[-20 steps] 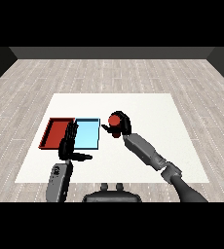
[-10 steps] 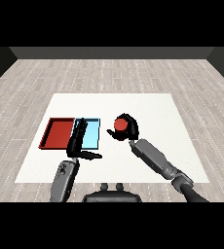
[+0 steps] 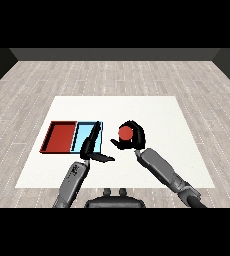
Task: Pick the red can and put it in the red box
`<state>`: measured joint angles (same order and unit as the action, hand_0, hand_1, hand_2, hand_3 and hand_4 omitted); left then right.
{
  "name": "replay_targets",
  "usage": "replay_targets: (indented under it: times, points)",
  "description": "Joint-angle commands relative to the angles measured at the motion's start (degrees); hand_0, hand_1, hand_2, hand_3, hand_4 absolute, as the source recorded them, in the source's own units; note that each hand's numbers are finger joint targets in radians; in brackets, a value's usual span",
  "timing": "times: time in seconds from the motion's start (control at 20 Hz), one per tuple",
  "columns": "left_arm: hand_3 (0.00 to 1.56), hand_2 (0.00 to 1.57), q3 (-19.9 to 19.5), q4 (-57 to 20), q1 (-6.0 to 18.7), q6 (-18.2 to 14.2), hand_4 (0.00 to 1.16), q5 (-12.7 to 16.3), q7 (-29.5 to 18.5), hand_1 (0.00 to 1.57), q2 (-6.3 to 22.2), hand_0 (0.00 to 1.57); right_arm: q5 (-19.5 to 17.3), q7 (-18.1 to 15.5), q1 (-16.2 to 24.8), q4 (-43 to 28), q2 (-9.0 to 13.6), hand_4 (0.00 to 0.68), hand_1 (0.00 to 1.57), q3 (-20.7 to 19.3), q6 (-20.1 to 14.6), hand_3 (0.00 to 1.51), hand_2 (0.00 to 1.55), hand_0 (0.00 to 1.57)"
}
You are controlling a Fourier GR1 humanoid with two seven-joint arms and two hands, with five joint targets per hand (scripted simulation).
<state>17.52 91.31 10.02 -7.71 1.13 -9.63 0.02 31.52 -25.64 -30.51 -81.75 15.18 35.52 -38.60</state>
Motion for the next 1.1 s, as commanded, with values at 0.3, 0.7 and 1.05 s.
replay_targets:
  times: [0.3,0.7,1.05]
  points:
    - [0.00,0.00,-0.5,-9.2,2.7,1.0,0.00,3.5,-2.6,0.00,0.6,0.00,-7.7,1.8,3.2,-1.6,-3.2,0.656,1.46,-4.6,7.8,1.39,1.44,1.46]
    - [0.00,0.00,11.0,-12.9,4.3,-10.1,0.00,7.7,-5.0,0.00,0.0,0.00,-15.7,6.7,9.0,-10.5,-6.2,0.660,1.46,-5.9,7.6,1.38,1.43,1.46]
    - [0.00,0.00,10.8,-14.0,3.7,-8.3,0.00,8.8,-6.7,0.00,0.0,0.00,-19.1,-0.8,11.5,-1.8,-14.5,0.666,1.45,-6.8,12.2,1.39,1.44,1.45]
